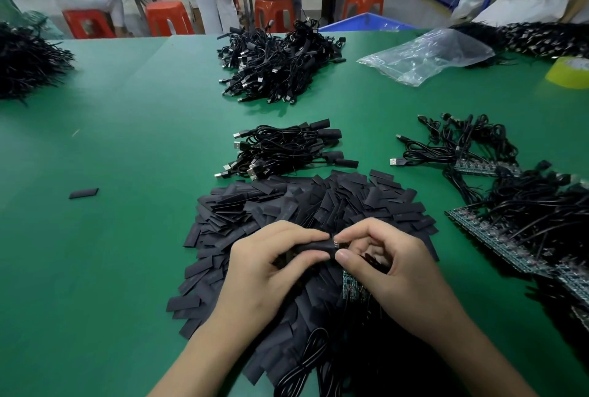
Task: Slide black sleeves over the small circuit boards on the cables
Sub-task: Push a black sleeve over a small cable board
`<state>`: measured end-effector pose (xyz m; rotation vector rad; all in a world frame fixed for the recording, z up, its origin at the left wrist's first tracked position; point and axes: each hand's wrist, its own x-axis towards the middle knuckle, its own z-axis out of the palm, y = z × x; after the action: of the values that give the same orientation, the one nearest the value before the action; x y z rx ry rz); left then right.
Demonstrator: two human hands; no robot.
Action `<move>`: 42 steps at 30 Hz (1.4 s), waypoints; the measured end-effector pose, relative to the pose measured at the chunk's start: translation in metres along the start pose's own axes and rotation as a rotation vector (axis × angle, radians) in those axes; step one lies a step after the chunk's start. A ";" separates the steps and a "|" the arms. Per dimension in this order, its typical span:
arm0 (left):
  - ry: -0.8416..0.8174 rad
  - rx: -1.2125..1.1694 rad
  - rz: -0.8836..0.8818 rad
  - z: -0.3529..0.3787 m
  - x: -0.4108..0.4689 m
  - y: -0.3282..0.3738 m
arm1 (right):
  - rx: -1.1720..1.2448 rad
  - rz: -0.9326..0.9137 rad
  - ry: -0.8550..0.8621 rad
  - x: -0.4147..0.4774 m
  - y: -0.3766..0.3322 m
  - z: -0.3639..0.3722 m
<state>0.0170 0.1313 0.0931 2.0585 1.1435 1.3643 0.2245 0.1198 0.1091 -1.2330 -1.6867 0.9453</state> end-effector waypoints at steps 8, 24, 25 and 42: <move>0.031 0.014 -0.005 -0.002 0.001 0.001 | -0.218 -0.206 0.202 -0.002 0.000 0.011; 0.022 0.058 0.087 0.003 -0.003 -0.001 | -0.245 -0.243 0.163 -0.002 0.004 0.014; 0.031 0.054 0.078 0.003 -0.003 -0.001 | -0.234 -0.236 0.166 -0.002 0.003 0.014; 0.252 0.042 -0.120 0.012 -0.006 0.007 | -0.169 -0.106 0.187 -0.004 0.003 0.015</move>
<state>0.0295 0.1235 0.0899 1.8505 1.3857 1.5845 0.2120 0.1151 0.0999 -1.2857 -1.6908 0.6138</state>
